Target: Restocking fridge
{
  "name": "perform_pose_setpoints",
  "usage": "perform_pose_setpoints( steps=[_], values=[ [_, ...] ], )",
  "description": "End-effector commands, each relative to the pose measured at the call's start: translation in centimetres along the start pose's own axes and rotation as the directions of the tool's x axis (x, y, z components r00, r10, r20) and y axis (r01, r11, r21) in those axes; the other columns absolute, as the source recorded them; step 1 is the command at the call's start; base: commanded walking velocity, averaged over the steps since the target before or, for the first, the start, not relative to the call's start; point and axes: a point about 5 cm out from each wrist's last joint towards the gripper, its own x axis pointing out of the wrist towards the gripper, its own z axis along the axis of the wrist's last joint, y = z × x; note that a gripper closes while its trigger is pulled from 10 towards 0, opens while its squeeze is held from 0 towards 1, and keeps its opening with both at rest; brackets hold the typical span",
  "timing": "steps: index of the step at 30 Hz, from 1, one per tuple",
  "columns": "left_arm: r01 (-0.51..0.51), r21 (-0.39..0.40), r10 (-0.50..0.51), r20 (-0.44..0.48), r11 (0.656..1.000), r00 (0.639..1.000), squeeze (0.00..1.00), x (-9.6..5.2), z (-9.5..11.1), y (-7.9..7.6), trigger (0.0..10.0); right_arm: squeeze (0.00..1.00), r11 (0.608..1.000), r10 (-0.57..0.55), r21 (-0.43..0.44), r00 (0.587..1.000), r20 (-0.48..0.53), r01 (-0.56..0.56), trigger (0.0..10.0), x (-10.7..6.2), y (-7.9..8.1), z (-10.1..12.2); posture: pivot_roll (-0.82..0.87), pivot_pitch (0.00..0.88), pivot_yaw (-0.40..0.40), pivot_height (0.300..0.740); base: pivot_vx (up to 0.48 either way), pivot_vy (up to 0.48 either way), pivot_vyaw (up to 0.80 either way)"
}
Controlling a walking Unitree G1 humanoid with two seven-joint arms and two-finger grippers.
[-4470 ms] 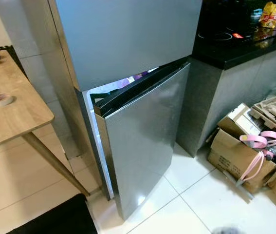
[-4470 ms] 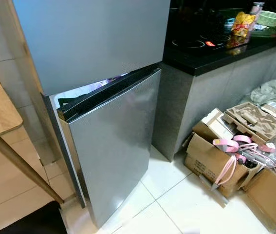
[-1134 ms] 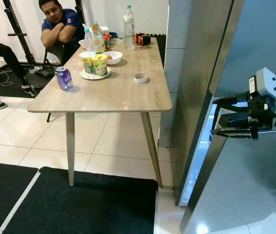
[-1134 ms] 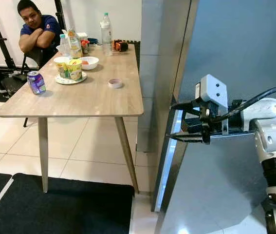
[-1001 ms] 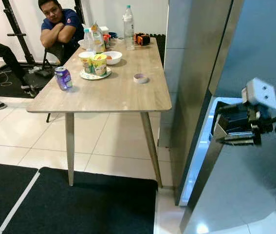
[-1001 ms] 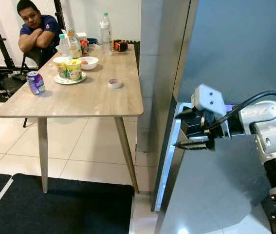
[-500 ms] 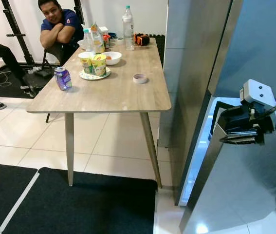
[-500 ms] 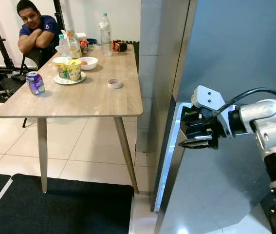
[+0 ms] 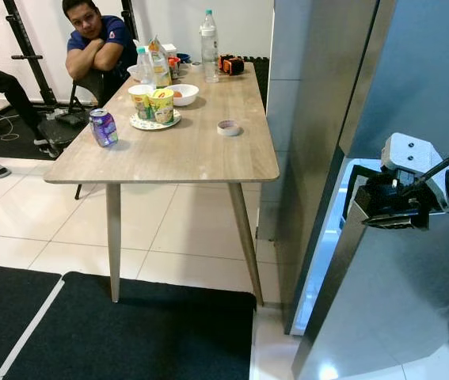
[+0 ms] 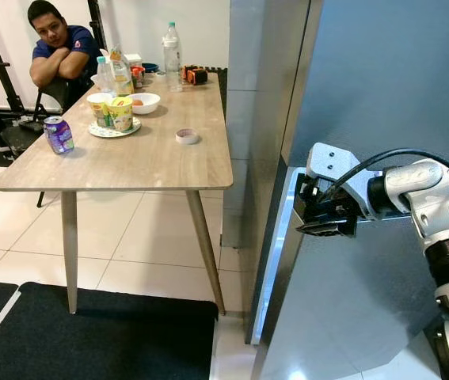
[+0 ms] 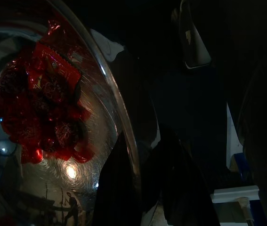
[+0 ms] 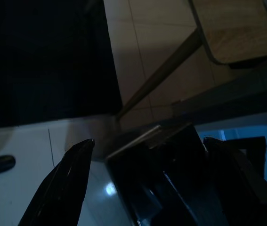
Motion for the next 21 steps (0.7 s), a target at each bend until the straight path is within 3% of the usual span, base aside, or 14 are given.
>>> perform_pose_setpoints(
  steps=[1, 11, 14, 16, 20, 21],
  values=[
    [0.002, -0.012, -0.002, 0.019, 1.000, 1.000, 0.00, 0.1, 0.4, -0.3, 10.0, 0.00, 1.000, 0.027, 0.013, 0.997, -0.077, -0.026, 10.0, 0.2, 0.3, -1.1, -0.11, 0.017, -0.025, 0.740, 0.000, 0.000, 0.00],
    [0.002, -0.015, -0.002, 0.016, 1.000, 1.000, 0.00, 0.0, 0.3, -0.4, 10.0, 0.00, 0.989, 0.139, -0.032, 0.975, -0.173, -0.146, 10.0, -1.6, 1.0, -1.8, -0.11, 0.017, -0.029, 0.740, 0.000, 0.000, 0.00],
    [0.002, -0.012, -0.002, 0.014, 1.000, 1.000, 0.00, 0.0, 0.3, -0.4, 10.0, 0.00, 0.978, 0.199, -0.055, 0.979, -0.055, -0.202, 10.0, -3.3, 1.0, -0.3, -0.11, 0.016, -0.030, 0.740, 0.000, 0.000, 0.00],
    [0.002, -0.012, -0.002, 0.014, 1.000, 1.000, 0.00, 0.0, 0.3, -0.4, 10.0, 0.00, 0.978, 0.199, -0.055, 0.979, -0.055, -0.202, 10.0, -3.3, 1.0, -0.3, -0.11, 0.016, -0.030, 0.740, 0.000, 0.000, 0.00],
    [0.002, -0.009, -0.002, 0.012, 1.000, 1.000, 0.00, 0.0, 0.2, -0.4, 10.0, 0.00, 0.977, 0.196, -0.103, 0.975, 0.100, -0.186, 10.0, -5.2, 0.8, 1.8, -0.11, 0.016, -0.029, 0.740, 0.000, 0.000, 0.00],
    [0.002, -0.009, -0.002, 0.012, 1.000, 1.000, 0.00, 0.0, 0.2, -0.4, 10.0, 0.00, 0.977, 0.196, -0.103, 0.975, 0.100, -0.186, 10.0, -5.2, 0.8, 1.8, -0.11, 0.016, -0.029, 0.740, 0.000, 0.000, 0.00]
  ],
)
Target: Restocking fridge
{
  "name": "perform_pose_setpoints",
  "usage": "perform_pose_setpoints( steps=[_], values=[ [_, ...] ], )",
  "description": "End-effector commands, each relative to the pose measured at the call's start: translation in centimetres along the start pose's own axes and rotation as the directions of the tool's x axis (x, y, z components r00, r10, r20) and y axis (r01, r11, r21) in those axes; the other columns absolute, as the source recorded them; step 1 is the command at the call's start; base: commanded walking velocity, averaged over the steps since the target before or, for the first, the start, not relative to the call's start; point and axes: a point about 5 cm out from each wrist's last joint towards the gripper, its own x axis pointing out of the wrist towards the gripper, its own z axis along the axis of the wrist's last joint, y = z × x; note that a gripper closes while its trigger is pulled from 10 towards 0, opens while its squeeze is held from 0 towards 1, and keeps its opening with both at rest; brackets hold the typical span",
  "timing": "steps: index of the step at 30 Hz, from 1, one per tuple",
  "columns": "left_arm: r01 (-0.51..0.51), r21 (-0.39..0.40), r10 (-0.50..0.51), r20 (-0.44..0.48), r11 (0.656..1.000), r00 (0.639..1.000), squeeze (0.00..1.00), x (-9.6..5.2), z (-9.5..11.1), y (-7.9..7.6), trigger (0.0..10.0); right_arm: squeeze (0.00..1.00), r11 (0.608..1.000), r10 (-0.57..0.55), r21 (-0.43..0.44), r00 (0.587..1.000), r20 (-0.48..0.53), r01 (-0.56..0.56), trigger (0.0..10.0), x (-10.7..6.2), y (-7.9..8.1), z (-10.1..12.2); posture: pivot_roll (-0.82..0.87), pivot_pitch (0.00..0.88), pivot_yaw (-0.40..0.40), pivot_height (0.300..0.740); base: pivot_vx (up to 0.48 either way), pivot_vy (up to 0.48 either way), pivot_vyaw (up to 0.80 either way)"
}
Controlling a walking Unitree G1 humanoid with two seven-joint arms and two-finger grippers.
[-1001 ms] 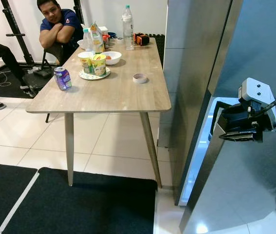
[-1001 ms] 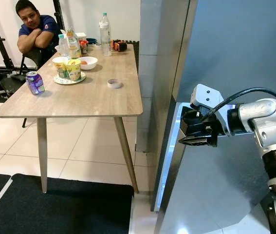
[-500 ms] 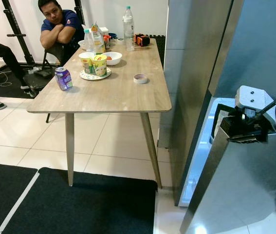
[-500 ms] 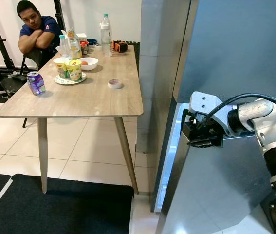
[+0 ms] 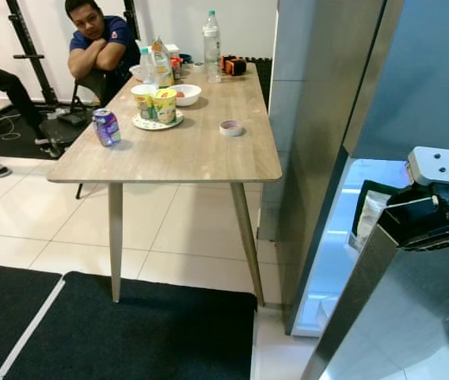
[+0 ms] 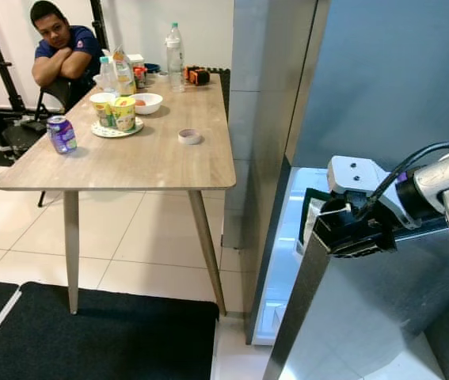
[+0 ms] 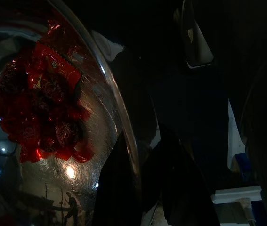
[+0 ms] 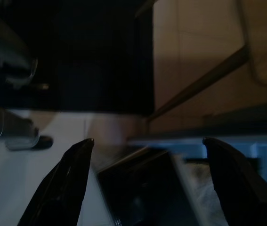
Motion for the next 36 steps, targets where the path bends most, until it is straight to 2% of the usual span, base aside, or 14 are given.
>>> perform_pose_setpoints(
  steps=[1, 3, 7, 11, 14, 15, 16, 18, 21, 26, 30, 34, 35, 36],
  values=[
    [0.004, -0.007, -0.004, 0.012, 1.000, 1.000, 0.00, 0.0, 0.2, -0.4, 10.0, 0.00, 0.999, -0.008, -0.040, 0.995, 0.102, 0.012, 10.0, -1.0, 0.0, 1.7, -0.11, 0.016, -0.029, 0.740, 0.000, 0.000, 0.00],
    [0.004, -0.007, -0.004, 0.011, 1.000, 1.000, 0.00, 0.0, 0.2, -0.4, 10.0, 0.00, 0.998, -0.012, -0.059, 0.982, 0.191, 0.024, 10.0, -1.8, 0.0, 2.8, -0.11, 0.016, -0.029, 0.740, 0.000, 0.000, 0.00],
    [0.005, -0.006, -0.005, 0.011, 1.000, 1.000, 0.00, 0.0, 0.2, -0.3, 10.0, 0.00, 0.997, -0.006, -0.070, 0.968, 0.251, 0.024, 10.0, -2.1, 0.2, 3.4, -0.11, 0.012, -0.028, 0.740, 0.000, 0.000, 0.00],
    [0.005, -0.005, -0.005, 0.011, 1.000, 1.000, 0.00, 0.0, 0.2, -0.3, 10.0, 0.00, 0.997, -0.020, -0.066, 0.951, 0.309, 0.042, 10.0, -1.6, -0.3, 3.9, -0.11, 0.012, -0.028, 0.740, 0.000, 0.000, 0.00],
    [0.005, -0.005, -0.004, 0.012, 1.000, 1.000, 0.00, 0.0, 0.3, -0.3, 10.0, 0.00, 0.996, -0.054, -0.050, 0.945, 0.322, 0.074, 10.0, -0.2, -1.0, 3.8, -0.11, 0.012, -0.028, 0.740, 0.000, 0.000, 0.00],
    [0.004, -0.004, -0.004, 0.012, 1.000, 1.000, 0.00, 0.0, 0.3, -0.3, 10.0, 0.00, 0.994, -0.090, -0.028, 0.949, 0.302, 0.103, 0.0, 0.8, -1.4, 3.4, -0.11, 0.012, -0.028, 0.740, 0.000, 0.000, 0.00],
    [0.004, -0.004, -0.004, 0.012, 1.000, 1.000, 0.00, 0.0, 0.3, -0.3, 10.0, 0.00, 0.994, -0.090, -0.028, 0.949, 0.302, 0.103, 0.0, 0.8, -1.4, 3.4, -0.11, 0.012, -0.028, 0.740, 0.000, 0.000, 0.00],
    [0.004, -0.004, -0.004, 0.014, 1.000, 1.000, 0.00, 0.0, 0.4, -0.3, 10.0, 0.00, 0.989, -0.140, -0.007, 0.961, 0.239, 0.146, 0.0, 2.1, -1.9, 2.6, -0.11, 0.012, -0.028, 0.740, 0.000, 0.000, 0.00],
    [0.003, -0.005, -0.003, 0.015, 1.000, 1.000, 0.00, 0.0, 0.4, -0.3, 10.0, 0.00, 0.986, -0.162, -0.010, 0.970, 0.182, 0.167, 0.0, 2.7, -2.0, 2.1, -0.11, 0.012, -0.028, 0.740, 0.000, 0.000, 0.00],
    [0.004, -0.007, -0.003, 0.014, 1.000, 1.000, 0.00, 0.0, 0.4, -0.3, 10.0, 0.00, 0.980, -0.196, -0.016, 0.972, 0.129, 0.199, 0.0, 3.3, -2.3, 1.8, -0.11, 0.012, -0.028, 0.740, 0.000, 0.000, 0.00],
    [0.004, -0.012, -0.004, 0.013, 1.000, 1.000, 0.00, 0.0, 0.3, -0.3, 10.0, 0.00, 0.964, -0.258, -0.083, 0.964, -0.061, 0.253, 0.0, 3.6, -3.0, 0.6, -0.11, 0.012, -0.028, 0.740, 0.000, 0.000, 0.00],
    [0.005, -0.011, -0.005, 0.012, 1.000, 1.000, 0.00, 0.0, 0.3, -0.3, 10.0, 0.00, 0.965, -0.254, -0.091, 0.962, -0.099, 0.246, 0.0, 3.6, -3.1, 0.3, -0.11, 0.013, -0.028, 0.740, 0.000, 0.000, 0.00],
    [0.005, -0.010, -0.005, 0.013, 1.000, 1.000, 0.00, 0.0, 0.3, -0.4, 10.0, 0.00, 0.968, -0.239, -0.098, 0.964, -0.115, 0.229, 6.2, 3.7, -3.1, 0.3, -0.11, 0.013, -0.028, 0.740, 0.000, 0.000, 0.00],
    [0.005, -0.010, -0.005, 0.013, 1.000, 1.000, 0.00, 0.0, 0.3, -0.4, 10.0, 0.00, 0.968, -0.239, -0.098, 0.964, -0.115, 0.229, 6.2, 3.7, -3.1, 0.3, -0.11, 0.013, -0.028, 0.740, 0.000, 0.000, 0.00]
  ],
)
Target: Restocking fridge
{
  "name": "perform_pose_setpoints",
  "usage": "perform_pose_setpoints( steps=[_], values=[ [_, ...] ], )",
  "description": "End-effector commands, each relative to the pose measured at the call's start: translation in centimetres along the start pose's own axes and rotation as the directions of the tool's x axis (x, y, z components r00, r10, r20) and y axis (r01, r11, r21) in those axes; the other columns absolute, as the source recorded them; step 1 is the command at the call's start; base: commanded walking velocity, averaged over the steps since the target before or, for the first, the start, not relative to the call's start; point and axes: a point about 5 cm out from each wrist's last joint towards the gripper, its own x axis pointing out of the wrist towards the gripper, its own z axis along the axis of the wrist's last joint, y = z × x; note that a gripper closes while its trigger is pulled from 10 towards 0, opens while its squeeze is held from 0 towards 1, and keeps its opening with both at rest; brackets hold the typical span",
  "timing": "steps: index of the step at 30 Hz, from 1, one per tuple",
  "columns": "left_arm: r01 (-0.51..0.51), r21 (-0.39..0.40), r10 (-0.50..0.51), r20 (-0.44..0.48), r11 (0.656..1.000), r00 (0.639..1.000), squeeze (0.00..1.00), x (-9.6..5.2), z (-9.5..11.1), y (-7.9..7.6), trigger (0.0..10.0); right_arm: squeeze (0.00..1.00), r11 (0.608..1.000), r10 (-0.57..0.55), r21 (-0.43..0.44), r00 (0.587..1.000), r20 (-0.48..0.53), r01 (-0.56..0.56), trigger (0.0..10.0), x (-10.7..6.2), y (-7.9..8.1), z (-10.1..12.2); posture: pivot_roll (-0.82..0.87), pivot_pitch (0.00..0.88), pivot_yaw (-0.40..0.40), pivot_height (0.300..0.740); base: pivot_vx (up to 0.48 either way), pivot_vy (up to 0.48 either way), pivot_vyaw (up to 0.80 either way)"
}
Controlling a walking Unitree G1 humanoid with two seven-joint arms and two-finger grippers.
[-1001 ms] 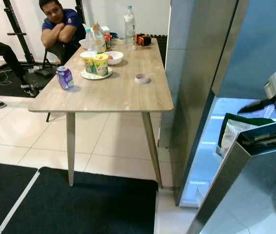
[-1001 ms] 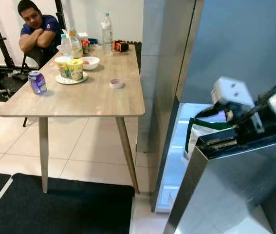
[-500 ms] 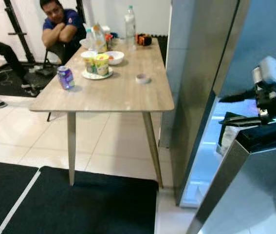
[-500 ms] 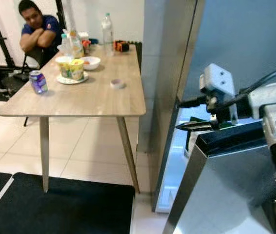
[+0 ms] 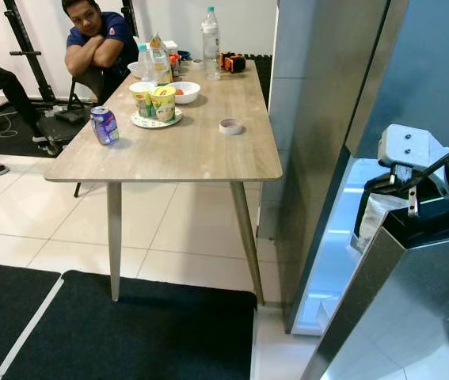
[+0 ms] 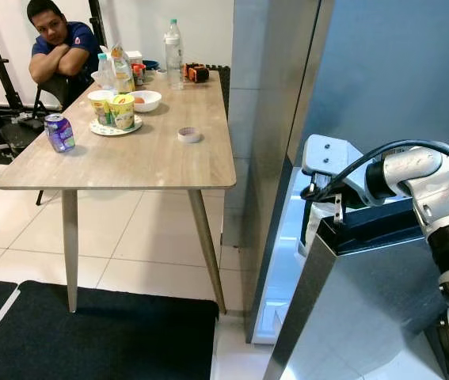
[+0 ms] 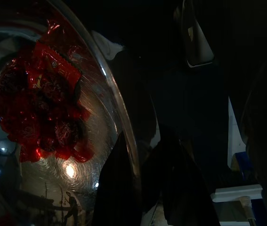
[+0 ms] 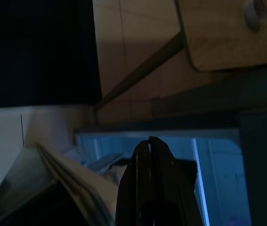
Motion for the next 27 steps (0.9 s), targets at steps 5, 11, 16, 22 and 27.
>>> perform_pose_setpoints(
  steps=[5, 11, 16, 22, 27],
  values=[
    [0.005, -0.012, -0.005, 0.017, 1.000, 1.000, 0.00, 0.1, 0.4, -0.4, 10.0, 0.00, 0.975, 0.197, -0.066, 0.966, -0.169, -0.210, 10.0, -0.5, 1.1, -0.9, -0.12, 0.013, -0.031, 0.740, 0.000, 0.000, 0.00],
    [0.006, -0.020, -0.006, 0.017, 1.000, 1.000, 0.00, 0.1, 0.4, -0.5, 10.0, 0.00, 0.965, 0.226, -0.065, 0.929, -0.294, -0.255, 10.0, -2.0, 0.8, -2.0, -0.11, 0.016, -0.037, 0.740, 0.000, 0.000, 0.00],
    [0.006, -0.018, -0.006, 0.016, 1.000, 1.000, 0.00, 0.1, 0.3, -0.5, 10.0, 0.00, 0.965, 0.220, -0.063, 0.920, -0.324, -0.253, 10.0, -3.1, 0.4, -2.3, -0.12, 0.018, -0.035, 0.740, 0.000, 0.000, 0.00],
    [0.006, -0.018, -0.006, 0.016, 1.000, 1.000, 0.00, 0.1, 0.3, -0.6, 10.0, 0.00, 0.976, 0.177, -0.053, 0.907, -0.381, -0.213, 10.0, -4.0, 0.0, -2.9, -0.12, 0.018, -0.037, 0.740, 0.000, 0.000, 0.00],
    [0.007, -0.020, -0.006, 0.015, 1.000, 1.000, 0.00, 0.1, 0.3, -0.6, 10.0, 0.00, 0.997, 0.080, 0.021, 0.859, -0.505, -0.080, 10.0, -7.2, -0.7, -5.2, -0.11, 0.015, -0.042, 0.740, 0.000, 0.000, 0.00]
  ],
)
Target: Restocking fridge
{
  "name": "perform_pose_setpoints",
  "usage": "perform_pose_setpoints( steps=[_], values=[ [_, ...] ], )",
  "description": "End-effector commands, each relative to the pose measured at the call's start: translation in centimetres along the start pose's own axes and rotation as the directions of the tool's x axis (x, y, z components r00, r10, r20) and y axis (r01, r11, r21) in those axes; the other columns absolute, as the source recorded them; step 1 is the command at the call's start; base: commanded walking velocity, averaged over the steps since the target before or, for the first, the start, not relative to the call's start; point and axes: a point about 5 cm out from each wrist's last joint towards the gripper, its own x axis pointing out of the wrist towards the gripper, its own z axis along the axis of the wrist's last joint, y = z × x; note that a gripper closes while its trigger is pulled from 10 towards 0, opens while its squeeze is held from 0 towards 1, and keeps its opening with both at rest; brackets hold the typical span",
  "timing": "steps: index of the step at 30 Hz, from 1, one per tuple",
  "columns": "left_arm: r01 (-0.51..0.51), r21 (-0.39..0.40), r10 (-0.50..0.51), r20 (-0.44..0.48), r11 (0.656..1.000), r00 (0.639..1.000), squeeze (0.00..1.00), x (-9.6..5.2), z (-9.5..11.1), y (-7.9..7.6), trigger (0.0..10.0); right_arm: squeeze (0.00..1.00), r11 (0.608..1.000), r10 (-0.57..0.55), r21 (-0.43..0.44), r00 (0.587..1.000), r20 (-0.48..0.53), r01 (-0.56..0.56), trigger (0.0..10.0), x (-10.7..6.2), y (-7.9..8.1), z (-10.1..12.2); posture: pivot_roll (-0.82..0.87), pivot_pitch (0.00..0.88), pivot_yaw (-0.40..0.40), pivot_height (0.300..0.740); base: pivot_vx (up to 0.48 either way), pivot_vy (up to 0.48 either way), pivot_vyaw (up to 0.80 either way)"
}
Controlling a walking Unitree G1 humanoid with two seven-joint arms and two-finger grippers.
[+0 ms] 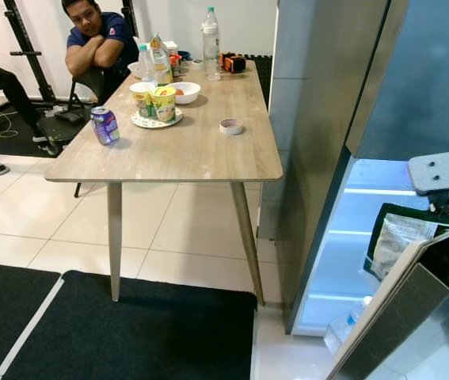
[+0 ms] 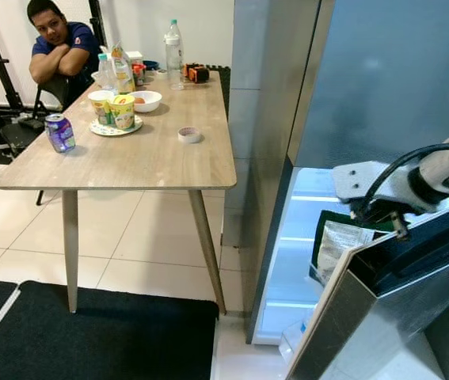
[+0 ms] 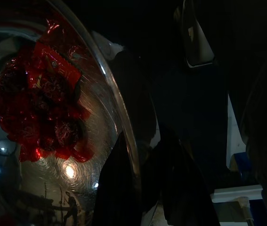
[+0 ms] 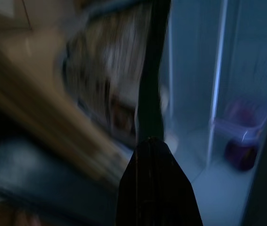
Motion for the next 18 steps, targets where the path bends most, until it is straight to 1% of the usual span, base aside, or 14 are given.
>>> perform_pose_setpoints(
  steps=[1, 3, 4, 5, 7, 9, 10, 11, 13, 15, 18],
  values=[
    [0.007, -0.013, -0.007, 0.016, 1.000, 1.000, 0.00, 0.1, 0.4, -0.6, 10.0, 0.00, 0.999, 0.019, 0.050, 0.999, -0.051, -0.016, 10.0, -0.4, 0.5, -1.7, -0.12, 0.012, -0.045, 0.740, 0.000, 0.000, 0.00],
    [0.007, -0.013, -0.007, 0.016, 1.000, 1.000, 0.00, 0.1, 0.4, -0.6, 10.0, 0.00, 0.999, 0.019, 0.050, 0.999, -0.051, -0.016, 10.0, -0.4, 0.5, -1.7, -0.12, 0.012, -0.045, 0.740, 0.000, 0.000, 0.00],
    [0.008, -0.012, -0.007, 0.015, 1.000, 1.000, 0.00, 0.1, 0.4, -0.6, 10.0, 0.00, 0.998, 0.039, 0.055, 0.998, -0.054, -0.036, 10.0, -0.3, 0.8, -2.0, -0.12, 0.012, -0.045, 0.740, 0.000, 0.000, 0.00],
    [0.007, -0.012, -0.007, 0.015, 1.000, 1.000, 0.00, 0.1, 0.4, -0.6, 10.0, 0.00, 0.995, 0.083, 0.059, 0.995, -0.057, -0.079, 10.0, -0.1, 1.3, -2.5, -0.12, 0.012, -0.047, 0.740, 0.000, 0.000, 0.00],
    [0.007, -0.012, -0.007, 0.015, 1.000, 1.000, 0.00, 0.1, 0.4, -0.6, 10.0, 0.00, 0.995, 0.083, 0.059, 0.995, -0.057, -0.079, 10.0, -0.1, 1.3, -2.5, -0.12, 0.012, -0.047, 0.740, 0.000, 0.000, 0.00],
    [0.007, -0.012, -0.007, 0.014, 1.000, 1.000, 0.00, 0.1, 0.3, -0.6, 10.0, 0.00, 0.988, 0.146, 0.068, 0.986, -0.078, -0.141, 10.0, -0.1, 2.2, -3.4, -0.12, 0.012, -0.050, 0.740, 0.000, 0.000, 0.00],
    [0.007, -0.011, -0.007, 0.014, 1.000, 1.000, 0.00, 0.1, 0.3, -0.6, 10.0, 0.00, 0.985, 0.160, 0.073, 0.982, -0.099, -0.154, 10.0, -0.2, 2.5, -3.9, -0.12, 0.012, -0.050, 0.740, 0.000, 0.000, 0.00],
    [0.007, -0.011, -0.007, 0.014, 1.000, 1.000, 0.00, 0.1, 0.3, -0.6, 10.0, 0.00, 0.985, 0.160, 0.073, 0.982, -0.099, -0.154, 10.0, -0.2, 2.5, -3.9, -0.12, 0.012, -0.050, 0.740, 0.000, 0.000, 0.00],
    [0.007, -0.010, -0.007, 0.012, 1.000, 1.000, 0.00, 0.1, 0.2, -0.6, 10.0, 0.00, 0.985, 0.160, 0.087, 0.977, -0.142, -0.149, 10.0, -0.7, 2.7, -4.8, -0.12, 0.015, -0.050, 0.740, 0.000, 0.000, 0.00],
    [0.007, -0.010, -0.007, 0.011, 1.000, 1.000, 0.00, 0.0, 0.2, -0.6, 10.0, 0.00, 0.985, 0.158, 0.091, 0.975, -0.155, -0.145, 10.0, -0.9, 2.7, -5.0, -0.12, 0.015, -0.050, 0.740, 0.000, 0.000, 0.00],
    [0.008, -0.011, -0.008, 0.011, 1.000, 1.000, 0.00, 0.1, 0.2, -0.6, 10.0, 0.00, 0.984, 0.154, 0.122, 0.962, -0.227, -0.128, 10.0, -1.4, 2.9, -6.3, -0.13, 0.016, -0.055, 0.740, 0.000, 0.000, 0.00]
  ],
)
